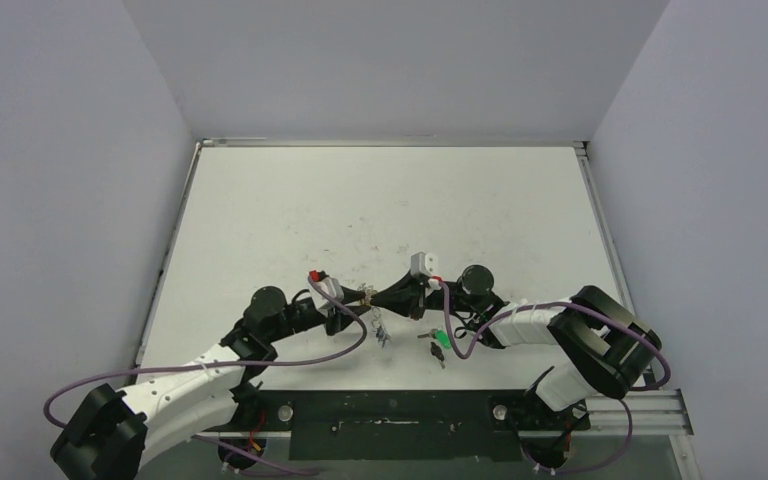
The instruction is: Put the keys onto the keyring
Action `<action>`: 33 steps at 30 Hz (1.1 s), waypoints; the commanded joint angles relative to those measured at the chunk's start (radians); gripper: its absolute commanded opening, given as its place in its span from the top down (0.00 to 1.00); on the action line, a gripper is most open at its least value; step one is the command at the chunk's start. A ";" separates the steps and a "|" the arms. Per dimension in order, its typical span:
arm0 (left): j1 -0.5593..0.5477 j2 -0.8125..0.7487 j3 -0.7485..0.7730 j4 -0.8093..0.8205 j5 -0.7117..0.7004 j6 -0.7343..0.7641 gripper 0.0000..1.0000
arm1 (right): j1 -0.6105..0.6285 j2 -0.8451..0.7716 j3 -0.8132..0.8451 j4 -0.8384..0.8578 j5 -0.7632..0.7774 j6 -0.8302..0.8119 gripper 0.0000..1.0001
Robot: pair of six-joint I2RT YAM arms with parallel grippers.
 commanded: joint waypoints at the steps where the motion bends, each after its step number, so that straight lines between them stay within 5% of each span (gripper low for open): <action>1: -0.006 -0.070 -0.002 0.050 -0.063 -0.001 0.72 | 0.005 -0.019 0.001 0.070 -0.023 -0.008 1.00; 11: -0.008 -0.034 0.006 0.072 -0.011 0.001 0.78 | 0.006 -0.012 0.008 0.061 -0.025 -0.009 1.00; 17: -0.008 -0.020 0.016 0.075 -0.026 0.009 1.00 | 0.008 -0.016 0.009 0.041 -0.026 -0.020 1.00; 24: -0.008 -0.055 0.027 0.008 -0.055 0.022 1.00 | 0.008 -0.020 0.018 -0.006 -0.023 -0.037 0.98; 33: -0.009 -0.114 0.125 -0.285 -0.062 0.131 1.00 | -0.001 -0.089 0.019 -0.095 0.026 -0.057 0.42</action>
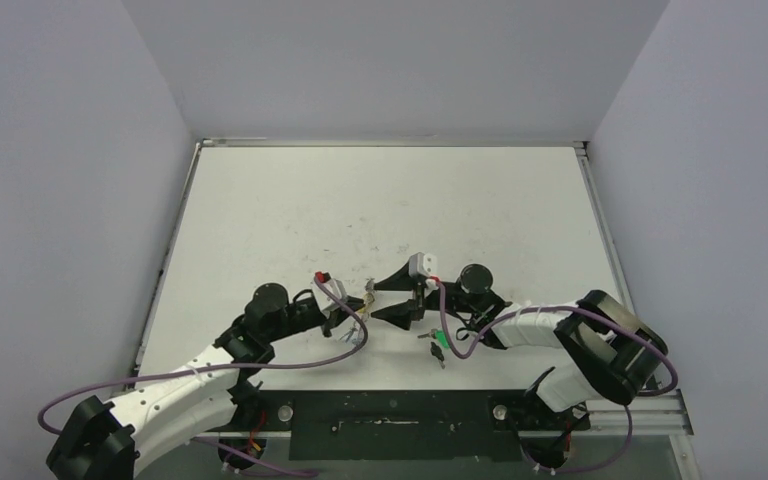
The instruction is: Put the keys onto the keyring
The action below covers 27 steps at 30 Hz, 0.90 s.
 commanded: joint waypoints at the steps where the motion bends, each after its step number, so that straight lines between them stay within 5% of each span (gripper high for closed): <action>1: 0.002 -0.018 0.115 -0.130 -0.012 0.077 1.00 | -0.003 -0.080 0.019 -0.036 0.006 -0.033 0.40; 7: 0.001 0.032 0.230 -0.332 0.028 0.149 1.00 | -0.010 -0.176 0.057 -0.298 0.007 -0.188 0.40; 12: 0.000 0.106 0.354 -0.517 0.057 0.224 1.00 | -0.010 -0.227 0.095 -0.490 -0.018 -0.311 0.51; 27: -0.004 0.241 0.506 -0.678 0.146 0.341 1.00 | -0.010 -0.208 0.160 -0.548 -0.042 -0.367 0.60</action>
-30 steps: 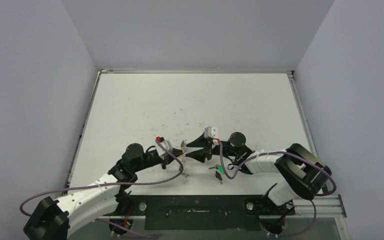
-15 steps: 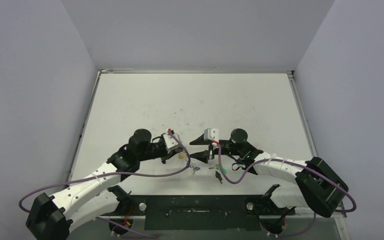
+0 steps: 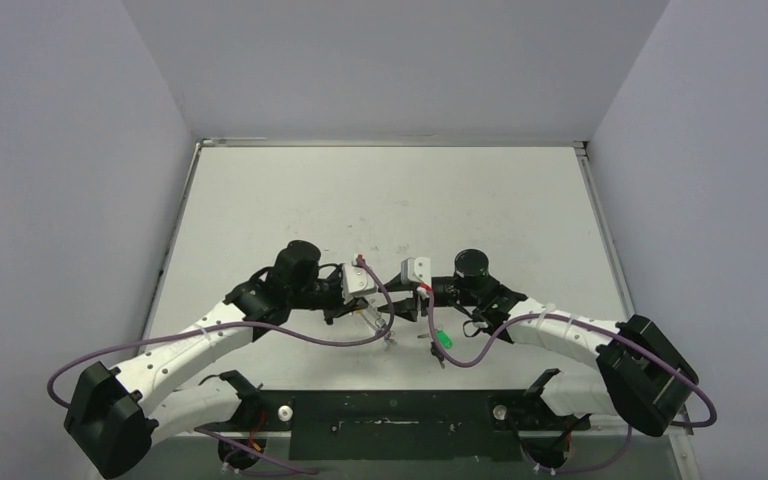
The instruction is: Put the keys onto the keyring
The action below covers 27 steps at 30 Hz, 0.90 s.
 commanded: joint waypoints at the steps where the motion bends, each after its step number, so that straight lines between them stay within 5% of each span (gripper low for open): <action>1: -0.004 0.005 0.059 -0.005 0.055 0.041 1.00 | -0.003 -0.008 0.039 0.027 -0.018 -0.028 0.60; 21: -0.007 0.001 0.046 0.043 0.076 0.043 1.00 | 0.008 0.082 0.096 0.005 -0.104 -0.078 0.75; 27: -0.008 0.003 0.043 0.051 0.074 0.045 1.00 | 0.009 0.104 0.119 -0.054 -0.117 -0.097 0.90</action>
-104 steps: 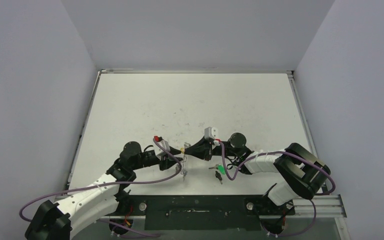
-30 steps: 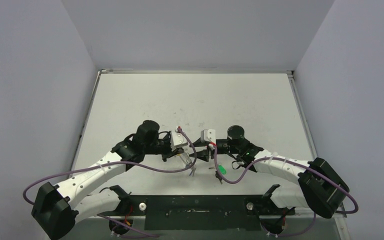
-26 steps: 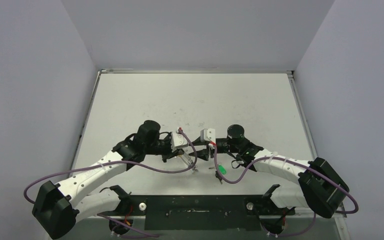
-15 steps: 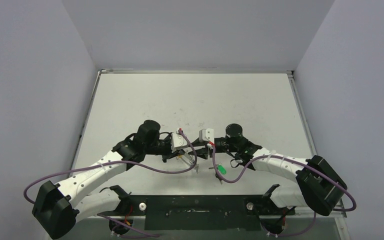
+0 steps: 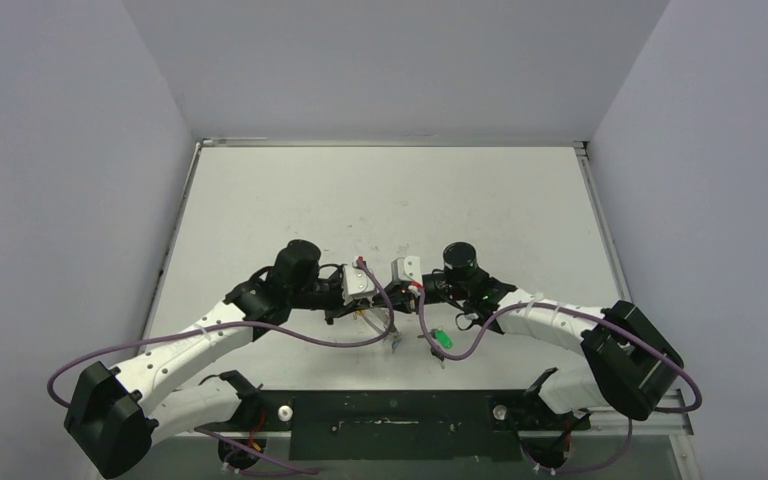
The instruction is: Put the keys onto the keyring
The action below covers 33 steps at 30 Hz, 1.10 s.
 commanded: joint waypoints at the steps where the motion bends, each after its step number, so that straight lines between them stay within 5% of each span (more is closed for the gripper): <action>1: -0.006 -0.002 0.036 0.048 0.028 0.014 1.00 | 0.007 0.023 0.055 -0.021 -0.052 -0.034 0.92; 3: -0.006 -0.003 0.034 0.051 0.028 0.013 1.00 | 0.008 0.026 0.060 -0.040 -0.045 -0.044 1.00; 11: -0.005 -0.041 -0.011 0.097 -0.024 -0.026 0.99 | -0.005 0.007 0.032 0.026 -0.016 0.021 1.00; 14: -0.005 -0.093 -0.075 0.212 -0.063 -0.095 0.77 | -0.028 0.003 -0.027 0.230 0.001 0.147 1.00; 17: -0.004 -0.157 -0.172 0.399 -0.115 -0.189 0.67 | -0.046 0.011 -0.077 0.414 0.017 0.270 1.00; 25: -0.005 -0.249 -0.445 0.877 -0.190 -0.372 0.66 | -0.050 0.099 -0.147 0.775 0.058 0.502 1.00; 33: -0.006 -0.212 -0.528 1.042 -0.222 -0.465 0.70 | -0.041 0.202 -0.157 0.990 0.083 0.627 1.00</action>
